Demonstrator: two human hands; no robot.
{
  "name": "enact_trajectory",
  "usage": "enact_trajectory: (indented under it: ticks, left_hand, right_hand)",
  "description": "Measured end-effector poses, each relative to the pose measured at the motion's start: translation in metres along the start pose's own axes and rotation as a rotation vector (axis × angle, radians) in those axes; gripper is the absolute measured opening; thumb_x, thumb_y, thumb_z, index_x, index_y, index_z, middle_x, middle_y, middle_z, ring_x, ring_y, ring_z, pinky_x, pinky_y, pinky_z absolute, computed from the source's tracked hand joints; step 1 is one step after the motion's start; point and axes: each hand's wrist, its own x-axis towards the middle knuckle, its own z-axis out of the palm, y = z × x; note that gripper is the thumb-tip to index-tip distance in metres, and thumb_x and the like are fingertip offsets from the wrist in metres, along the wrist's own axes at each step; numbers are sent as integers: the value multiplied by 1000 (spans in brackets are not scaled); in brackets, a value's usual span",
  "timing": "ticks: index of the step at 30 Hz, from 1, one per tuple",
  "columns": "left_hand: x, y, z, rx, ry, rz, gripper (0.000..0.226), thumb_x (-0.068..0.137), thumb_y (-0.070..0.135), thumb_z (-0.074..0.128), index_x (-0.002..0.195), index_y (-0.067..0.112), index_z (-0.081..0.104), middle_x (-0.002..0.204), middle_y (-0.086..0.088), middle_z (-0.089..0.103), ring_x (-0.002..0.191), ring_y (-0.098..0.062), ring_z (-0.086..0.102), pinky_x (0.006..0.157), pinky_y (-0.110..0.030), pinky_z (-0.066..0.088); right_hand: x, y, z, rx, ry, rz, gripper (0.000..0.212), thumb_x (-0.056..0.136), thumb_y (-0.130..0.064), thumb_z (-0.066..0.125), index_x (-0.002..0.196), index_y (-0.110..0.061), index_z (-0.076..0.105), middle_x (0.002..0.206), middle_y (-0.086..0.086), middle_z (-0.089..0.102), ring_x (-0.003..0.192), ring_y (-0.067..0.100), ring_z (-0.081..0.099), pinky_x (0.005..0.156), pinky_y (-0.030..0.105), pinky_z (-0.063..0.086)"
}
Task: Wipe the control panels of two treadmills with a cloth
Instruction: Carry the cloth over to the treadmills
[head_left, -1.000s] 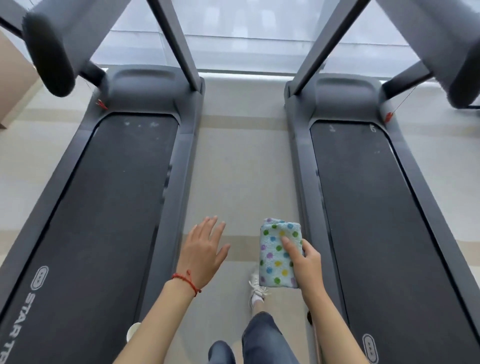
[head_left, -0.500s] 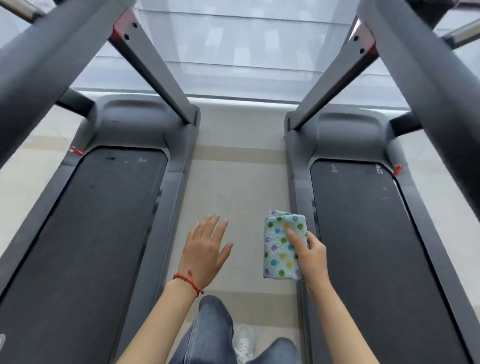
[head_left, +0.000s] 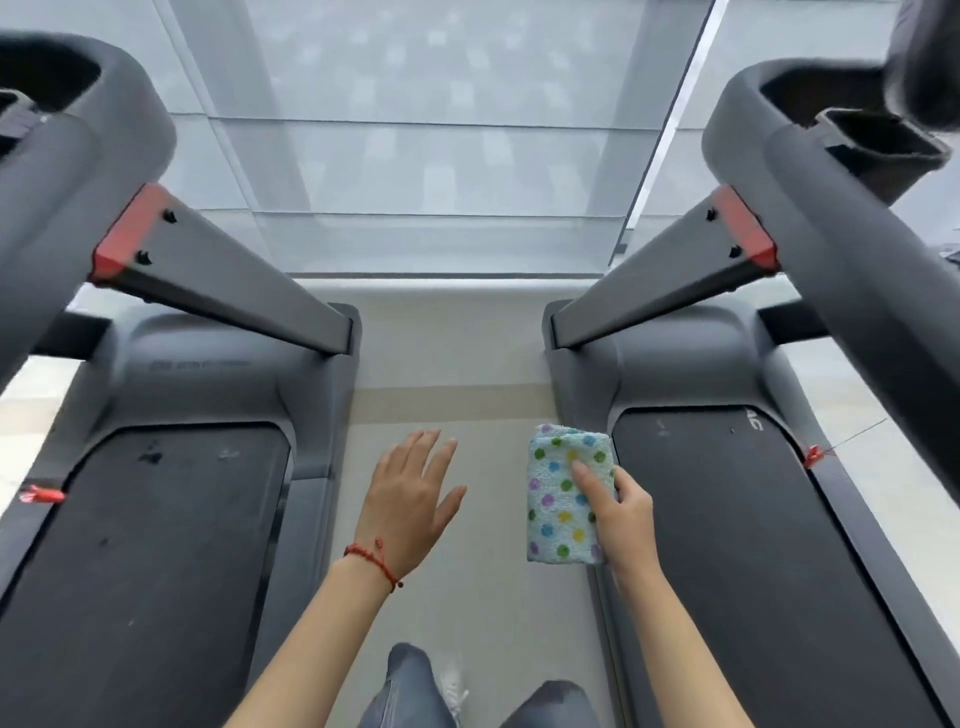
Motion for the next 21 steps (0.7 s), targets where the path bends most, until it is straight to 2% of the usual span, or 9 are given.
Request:
enact_trajectory:
  ticks: [3, 6, 10, 15, 18, 21]
  left_hand:
    - [50, -15, -5, 4, 10, 25, 57, 99, 48, 13, 125, 9, 46, 124, -18, 57, 114, -34, 55, 92, -49, 47]
    - [93, -21, -7, -13, 21, 48, 56, 99, 48, 16, 125, 8, 47, 125, -18, 57, 115, -35, 54, 92, -50, 47]
    - [150, -21, -10, -6, 66, 97, 49, 91, 43, 36, 123, 9, 47, 123, -18, 58, 112, -36, 56, 89, -51, 49]
    - [209, -9, -22, 2, 129, 123, 55, 98, 48, 17, 123, 10, 46, 122, -18, 59, 111, -36, 57, 88, -49, 47]
    - [241, -2, -27, -6, 166, 156, 49, 96, 46, 27, 124, 10, 44, 124, -18, 58, 112, -36, 56, 89, -49, 48]
    - [273, 3, -33, -7, 199, 196, 49, 95, 46, 28, 125, 10, 44, 124, -18, 57, 114, -36, 54, 90, -48, 47]
  right_hand:
    - [34, -23, 11, 6, 25, -19, 22, 84, -22, 65, 93, -3, 60, 82, 5, 68, 63, 10, 69, 50, 24, 54]
    - [67, -42, 16, 6, 40, -26, 21, 83, -22, 66, 92, -4, 61, 84, 7, 69, 67, 13, 70, 54, 28, 57]
    - [112, -70, 20, 13, 57, -57, 19, 83, -23, 67, 89, -7, 60, 85, 8, 68, 71, 16, 70, 57, 30, 58]
    - [154, -114, 16, 45, 28, -127, 16, 83, -21, 66, 89, -8, 60, 83, 6, 68, 66, 11, 70, 52, 26, 56]
    - [172, -141, 10, 71, 46, -177, 15, 83, -21, 66, 88, -9, 60, 83, 6, 68, 66, 11, 70, 53, 25, 56]
    - [184, -165, 4, 96, 80, -222, 15, 82, -23, 66, 89, -10, 61, 84, 5, 69, 67, 11, 70, 54, 24, 56]
